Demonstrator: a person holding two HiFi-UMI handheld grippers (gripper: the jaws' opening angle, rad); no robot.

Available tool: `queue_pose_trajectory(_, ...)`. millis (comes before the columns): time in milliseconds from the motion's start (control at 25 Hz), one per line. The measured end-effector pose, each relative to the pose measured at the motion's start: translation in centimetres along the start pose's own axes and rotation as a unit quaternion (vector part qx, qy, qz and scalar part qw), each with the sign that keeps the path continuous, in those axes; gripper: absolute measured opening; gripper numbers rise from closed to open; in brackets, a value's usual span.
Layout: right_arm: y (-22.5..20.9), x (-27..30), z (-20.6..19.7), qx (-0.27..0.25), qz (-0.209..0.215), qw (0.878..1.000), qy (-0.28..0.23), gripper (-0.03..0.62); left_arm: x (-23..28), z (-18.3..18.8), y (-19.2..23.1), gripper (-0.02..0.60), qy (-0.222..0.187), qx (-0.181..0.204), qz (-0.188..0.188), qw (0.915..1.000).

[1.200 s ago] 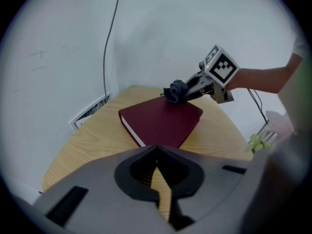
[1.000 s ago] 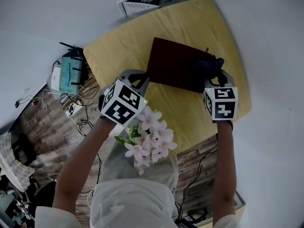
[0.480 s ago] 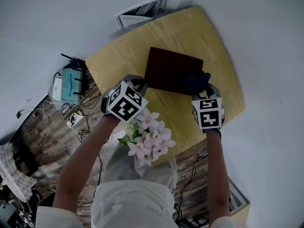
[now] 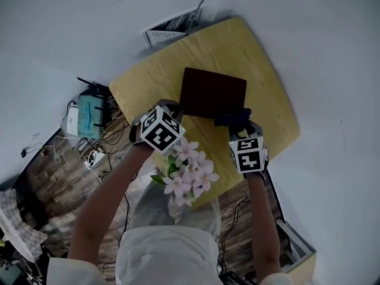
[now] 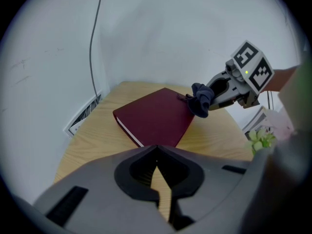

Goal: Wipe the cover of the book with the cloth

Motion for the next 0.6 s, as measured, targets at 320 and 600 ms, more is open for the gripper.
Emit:
queue_pose_trajectory(320,2.5,-1.9,-1.0,0.016,0.016,1.000,0.006,0.153,-2.1,0.2,-0.7,0.011,-0.003,0.035,0.006,0.9994)
queue_pose_trajectory(600,3.5,-4.9,-1.1,0.056,0.008,0.998,-0.013,0.153,-7.5,0.6,-1.5,0.011,-0.059,0.006,0.008,0.9982)
Point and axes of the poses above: the fingertips, and each gripper's own axes: x forward along the fingers, y to its left, z out of its top, the point moved 5 cm from there along -x, backward along the fingers, and after that the axes turned 1 degree about x, right-handed, at the moved point
